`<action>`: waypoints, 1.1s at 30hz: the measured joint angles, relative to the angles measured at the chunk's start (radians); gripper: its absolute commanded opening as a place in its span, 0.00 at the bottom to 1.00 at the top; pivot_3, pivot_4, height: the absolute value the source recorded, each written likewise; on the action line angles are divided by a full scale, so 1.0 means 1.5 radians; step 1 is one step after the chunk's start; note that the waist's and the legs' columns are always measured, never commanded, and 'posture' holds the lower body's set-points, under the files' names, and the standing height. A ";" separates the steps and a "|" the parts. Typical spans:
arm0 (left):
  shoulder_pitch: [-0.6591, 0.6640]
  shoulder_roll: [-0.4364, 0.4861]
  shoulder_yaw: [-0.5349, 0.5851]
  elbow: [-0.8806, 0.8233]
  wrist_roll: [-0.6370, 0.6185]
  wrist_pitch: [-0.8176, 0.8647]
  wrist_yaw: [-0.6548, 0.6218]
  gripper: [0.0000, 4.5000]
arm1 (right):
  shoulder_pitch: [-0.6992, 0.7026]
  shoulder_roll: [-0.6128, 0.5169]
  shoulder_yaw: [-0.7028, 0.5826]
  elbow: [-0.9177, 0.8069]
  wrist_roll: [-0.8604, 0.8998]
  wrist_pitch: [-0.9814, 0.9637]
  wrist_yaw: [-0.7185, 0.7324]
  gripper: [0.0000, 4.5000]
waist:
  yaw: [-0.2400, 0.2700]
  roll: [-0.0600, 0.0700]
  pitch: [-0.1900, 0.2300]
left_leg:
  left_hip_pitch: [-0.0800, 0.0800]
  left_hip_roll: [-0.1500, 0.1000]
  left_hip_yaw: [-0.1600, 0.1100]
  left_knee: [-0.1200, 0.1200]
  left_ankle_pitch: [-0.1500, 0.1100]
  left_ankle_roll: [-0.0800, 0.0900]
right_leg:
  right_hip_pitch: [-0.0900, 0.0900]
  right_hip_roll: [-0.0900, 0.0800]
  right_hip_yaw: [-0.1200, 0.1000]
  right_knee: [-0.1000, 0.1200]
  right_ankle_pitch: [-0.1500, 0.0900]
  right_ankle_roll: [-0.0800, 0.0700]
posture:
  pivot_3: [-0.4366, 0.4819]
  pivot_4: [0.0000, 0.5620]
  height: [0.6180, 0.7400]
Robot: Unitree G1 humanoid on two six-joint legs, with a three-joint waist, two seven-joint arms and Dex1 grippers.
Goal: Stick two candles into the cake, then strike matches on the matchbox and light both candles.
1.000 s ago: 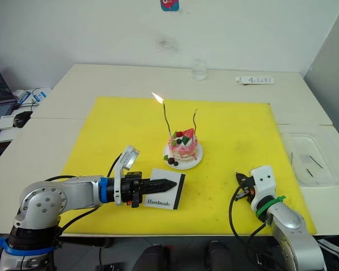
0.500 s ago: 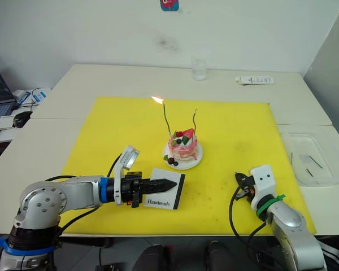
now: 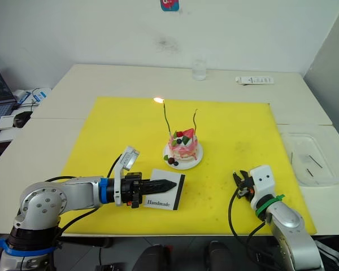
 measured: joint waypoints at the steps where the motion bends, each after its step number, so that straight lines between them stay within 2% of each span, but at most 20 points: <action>1: 0.000 0.000 0.000 0.000 0.000 0.000 0.000 0.00 | 0.000 0.000 0.000 0.000 0.000 0.000 0.000 0.19 | 0.000 0.000 0.000 | 0.000 0.000 0.000 0.000 0.000 0.000 | 0.000 0.000 0.000 0.000 0.000 0.000 | 0.48 0.27 1.00; 4: 0.000 0.000 0.000 0.000 0.000 0.000 0.000 0.00 | 0.000 0.001 0.003 0.000 0.000 -0.002 0.000 0.00 | 0.000 0.000 0.000 | 0.000 0.000 0.000 0.000 0.000 0.000 | 0.000 0.000 0.000 0.000 0.000 0.000 | 0.48 0.27 1.00; 13: 0.000 0.000 0.000 0.000 0.000 0.000 0.000 0.00 | 0.002 0.006 0.003 -0.003 0.003 -0.001 0.000 0.00 | 0.000 0.000 0.000 | 0.000 0.000 0.000 0.000 0.000 0.000 | 0.000 0.000 0.000 0.000 0.000 0.000 | 0.48 0.27 1.00; 17: -0.003 -0.006 0.000 0.000 0.004 -0.002 0.009 0.00 | -0.009 -0.034 0.014 -0.068 0.012 0.038 0.024 0.00 | 0.000 0.000 0.000 | 0.000 0.000 0.000 0.000 0.000 0.000 | 0.000 0.000 0.000 0.000 0.000 0.000 | 0.48 0.27 1.00; 24: -0.028 -0.039 -0.010 0.004 0.009 -0.006 0.031 0.00 | -0.150 -0.146 0.053 -0.200 0.078 0.122 0.122 0.00 | 0.001 0.000 0.000 | 0.000 0.000 -0.001 0.000 0.000 0.000 | 0.000 0.001 -0.001 0.000 0.000 0.000 | 0.48 0.27 1.00; 28: -0.048 -0.051 -0.015 0.018 0.024 -0.014 0.037 0.00 | -0.227 -0.207 0.094 -0.211 0.112 0.151 0.199 0.00 | 0.001 -0.001 0.000 | -0.001 0.000 -0.001 0.000 0.000 0.000 | 0.000 0.001 -0.001 -0.001 0.000 0.000 | 0.48 0.27 1.00; 33: -0.053 -0.066 -0.019 0.032 0.032 -0.016 0.042 0.00 | -0.253 -0.218 0.124 -0.203 0.108 0.154 0.219 0.00 | 0.001 -0.001 0.000 | -0.001 0.000 -0.001 0.000 0.000 0.000 | 0.000 0.001 -0.001 -0.001 0.000 0.000 | 0.48 0.27 1.00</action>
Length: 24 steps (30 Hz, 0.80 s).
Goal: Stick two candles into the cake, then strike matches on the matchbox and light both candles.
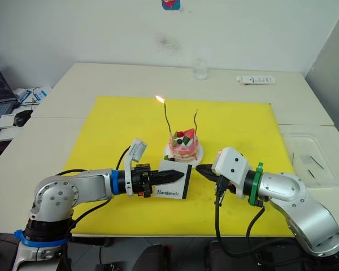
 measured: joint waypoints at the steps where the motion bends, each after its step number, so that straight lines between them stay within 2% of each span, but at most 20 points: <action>1: 0.000 -0.001 0.000 0.000 0.000 0.000 0.000 0.00 | -0.006 0.000 0.007 0.007 -0.005 -0.002 0.000 0.00 | 0.000 0.000 0.000 | 0.000 0.000 0.000 0.000 0.000 0.000 | 0.000 0.000 0.000 0.000 0.000 0.000 | 0.48 0.27 1.00; 24: 0.000 -0.001 0.000 0.000 0.001 0.000 -0.001 0.00 | -0.035 0.011 0.067 0.064 -0.093 -0.061 -0.010 0.00 | 0.000 0.000 0.000 | 0.000 0.000 0.000 0.000 0.000 0.000 | 0.000 0.000 0.000 0.000 0.000 0.000 | 0.48 0.27 1.00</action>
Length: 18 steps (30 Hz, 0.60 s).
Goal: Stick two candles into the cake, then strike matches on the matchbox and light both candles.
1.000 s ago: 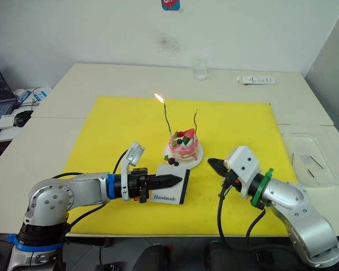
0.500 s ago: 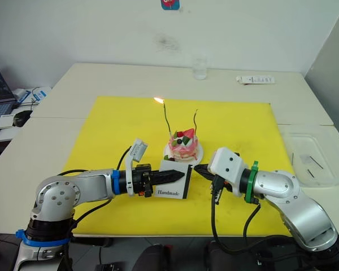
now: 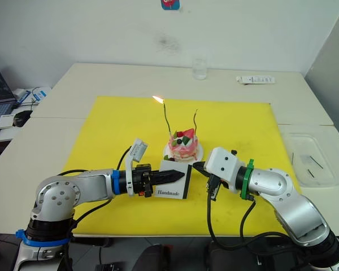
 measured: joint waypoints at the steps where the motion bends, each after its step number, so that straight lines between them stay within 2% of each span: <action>1: 0.000 0.000 0.000 0.000 0.000 0.000 0.000 0.00 | 0.000 0.000 0.002 0.001 -0.003 -0.001 0.000 0.00 | 0.000 0.000 0.000 | 0.000 0.000 0.000 0.000 0.000 0.000 | 0.000 0.000 0.000 0.000 0.000 0.000 | 0.48 0.27 1.00; 18: -0.003 -0.010 -0.001 0.001 0.014 -0.001 -0.001 0.00 | -0.003 -0.003 0.006 0.023 -0.032 -0.043 0.020 0.00 | 0.000 0.000 0.000 | 0.000 0.000 0.000 0.000 0.000 0.000 | 0.000 0.000 0.000 0.000 0.000 0.000 | 0.48 0.27 1.00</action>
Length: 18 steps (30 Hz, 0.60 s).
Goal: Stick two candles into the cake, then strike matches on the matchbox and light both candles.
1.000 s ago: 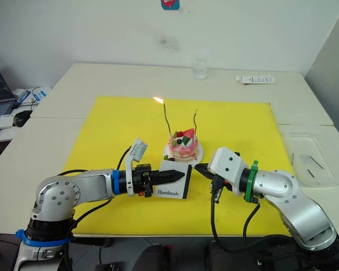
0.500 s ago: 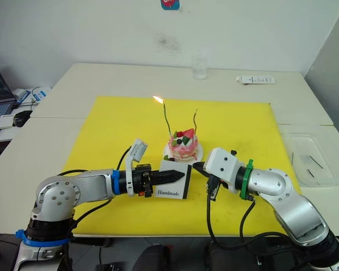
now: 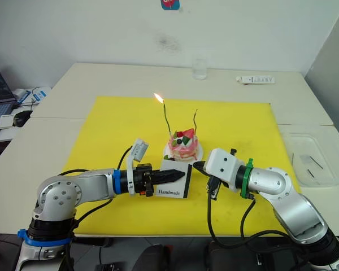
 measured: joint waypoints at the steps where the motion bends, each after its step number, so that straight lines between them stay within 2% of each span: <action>1: 0.000 -0.001 0.000 0.000 0.000 0.000 0.000 0.00 | 0.000 0.000 0.001 0.001 -0.004 -0.002 0.001 0.00 | 0.000 0.000 0.000 | 0.000 0.000 0.000 0.000 0.000 0.000 | 0.000 0.000 0.000 0.000 0.000 0.000 | 0.48 0.27 1.00; 6: -0.004 0.000 0.000 0.002 0.000 0.000 0.000 0.00 | 0.004 -0.012 0.004 0.009 -0.015 -0.015 0.015 0.00 | 0.000 0.000 0.000 | 0.000 0.000 0.000 0.000 0.000 0.000 | 0.000 0.000 0.000 0.000 0.000 0.000 | 0.48 0.27 1.00; 11: -0.022 0.010 0.007 0.005 0.016 -0.022 -0.015 0.00 | 0.001 -0.036 0.005 0.015 -0.001 -0.027 0.072 0.00 | 0.000 0.000 0.000 | 0.000 0.000 0.000 0.000 0.000 0.000 | 0.000 0.000 0.000 0.000 0.000 0.000 | 0.48 0.27 1.00; 18: -0.005 0.030 0.006 0.006 0.046 -0.029 -0.042 0.00 | -0.045 -0.031 -0.062 0.005 0.075 -0.006 0.093 0.00 | -0.001 0.000 0.000 | 0.000 0.000 0.000 0.000 0.000 0.000 | 0.000 0.001 0.000 0.000 0.000 0.000 | 0.48 0.27 1.00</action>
